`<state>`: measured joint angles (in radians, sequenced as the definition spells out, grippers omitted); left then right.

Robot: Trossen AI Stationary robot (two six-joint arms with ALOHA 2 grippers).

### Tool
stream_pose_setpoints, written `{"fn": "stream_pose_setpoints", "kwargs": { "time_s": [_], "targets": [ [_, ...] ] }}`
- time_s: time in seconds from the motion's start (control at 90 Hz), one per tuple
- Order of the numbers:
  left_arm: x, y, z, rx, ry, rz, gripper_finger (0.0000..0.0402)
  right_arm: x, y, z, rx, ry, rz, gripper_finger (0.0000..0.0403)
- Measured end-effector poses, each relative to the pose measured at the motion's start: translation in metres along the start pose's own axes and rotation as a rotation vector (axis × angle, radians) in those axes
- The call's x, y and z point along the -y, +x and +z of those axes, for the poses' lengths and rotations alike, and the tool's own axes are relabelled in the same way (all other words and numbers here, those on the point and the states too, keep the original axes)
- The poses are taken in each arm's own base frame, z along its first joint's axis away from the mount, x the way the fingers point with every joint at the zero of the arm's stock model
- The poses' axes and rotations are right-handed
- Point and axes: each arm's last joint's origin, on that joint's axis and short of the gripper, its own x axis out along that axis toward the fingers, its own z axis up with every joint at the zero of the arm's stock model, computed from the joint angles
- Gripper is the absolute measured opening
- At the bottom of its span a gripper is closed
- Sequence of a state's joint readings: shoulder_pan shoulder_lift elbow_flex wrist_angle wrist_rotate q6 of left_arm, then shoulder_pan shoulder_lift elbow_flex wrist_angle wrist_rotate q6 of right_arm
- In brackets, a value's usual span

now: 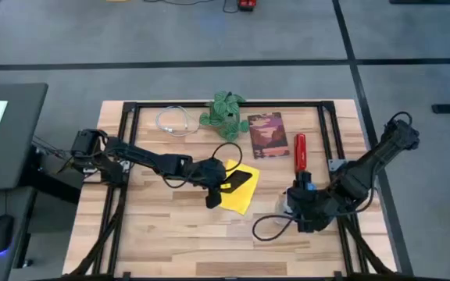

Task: Apply microfiber cloth
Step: Spray the back of the cellphone with the spray cleaning bottle

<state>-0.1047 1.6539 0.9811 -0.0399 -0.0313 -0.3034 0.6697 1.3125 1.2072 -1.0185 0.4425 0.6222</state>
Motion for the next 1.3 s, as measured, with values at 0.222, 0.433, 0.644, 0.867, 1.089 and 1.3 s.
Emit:
{"fn": "stream_pose_setpoints", "kwargs": {
  "time_s": [0.222, 0.433, 0.644, 0.867, 1.089, 1.3],
  "targets": [
    [0.0, 0.0, 0.0, -0.001, 0.0, -0.004, 0.0004, 0.004, 0.002, 0.002, -0.007, 0.009, -0.016, 0.027],
    [0.0, 0.0, 0.0, -0.002, 0.0, -0.005, 0.0004, 0.008, 0.002, -0.006, -0.089, -0.024, -0.045, 0.0339],
    [0.0, 0.0, 0.0, -0.002, 0.0, -0.006, 0.0004, 0.011, 0.001, -0.009, -0.135, -0.053, -0.07, 0.0397],
    [0.0, 0.0, 0.0, -0.003, -0.007, -0.006, 0.0004, 0.026, -0.019, -0.009, -0.244, -0.017, -0.161, 0.0385],
    [0.0, 0.0, 0.0, -0.002, -0.009, -0.006, 0.0004, 0.036, -0.044, -0.004, -0.297, 0.008, -0.186, 0.0384],
    [-0.003, 0.001, 0.001, 0.02, -0.015, 0.044, 0.0004, 0.043, -0.064, 0.017, -0.195, 0.158, -0.158, 0.0384]
  ]
}}
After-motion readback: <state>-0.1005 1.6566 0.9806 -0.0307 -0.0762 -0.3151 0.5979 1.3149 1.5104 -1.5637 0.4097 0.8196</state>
